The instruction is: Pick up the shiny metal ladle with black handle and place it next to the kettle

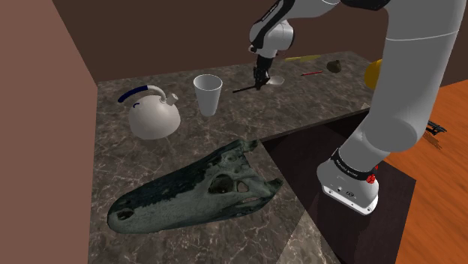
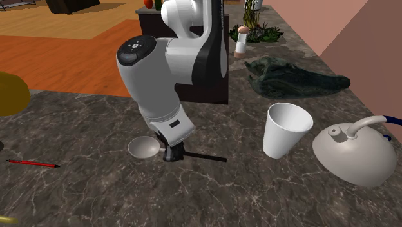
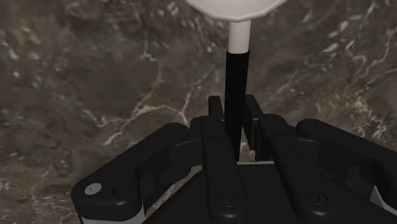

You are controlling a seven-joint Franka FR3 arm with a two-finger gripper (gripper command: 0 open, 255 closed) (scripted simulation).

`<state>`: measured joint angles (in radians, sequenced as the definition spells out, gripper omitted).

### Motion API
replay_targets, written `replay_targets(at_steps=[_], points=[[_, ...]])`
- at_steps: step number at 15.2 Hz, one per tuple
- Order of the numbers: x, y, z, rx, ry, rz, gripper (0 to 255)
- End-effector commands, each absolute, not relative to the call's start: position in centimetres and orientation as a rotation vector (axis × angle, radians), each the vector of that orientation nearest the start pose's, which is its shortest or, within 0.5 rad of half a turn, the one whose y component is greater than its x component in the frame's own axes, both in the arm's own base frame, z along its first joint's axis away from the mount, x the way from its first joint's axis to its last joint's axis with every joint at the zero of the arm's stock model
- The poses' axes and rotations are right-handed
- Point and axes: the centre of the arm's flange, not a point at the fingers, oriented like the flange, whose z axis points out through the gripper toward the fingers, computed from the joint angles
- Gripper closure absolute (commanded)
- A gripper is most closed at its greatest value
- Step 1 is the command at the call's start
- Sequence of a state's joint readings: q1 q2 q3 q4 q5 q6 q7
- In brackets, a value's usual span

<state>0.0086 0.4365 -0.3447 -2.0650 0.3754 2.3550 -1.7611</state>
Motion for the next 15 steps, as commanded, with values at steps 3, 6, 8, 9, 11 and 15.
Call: replay_targets(at_steps=[3,6,8,9,11,15], points=[[54.9,-18.5,24.2,-2.504,-1.651,-0.059,255],[54.9,-18.5,25.8,-2.504,-1.651,-0.059,255],[54.9,-18.5,26.9,-2.504,-1.651,-0.059,255],[54.9,-18.5,27.4,-2.504,-1.651,-0.059,255],[54.9,-18.5,28.4,-2.504,-1.651,-0.059,255],[54.9,-18.5,30.6,-2.504,-1.651,-0.059,255]])
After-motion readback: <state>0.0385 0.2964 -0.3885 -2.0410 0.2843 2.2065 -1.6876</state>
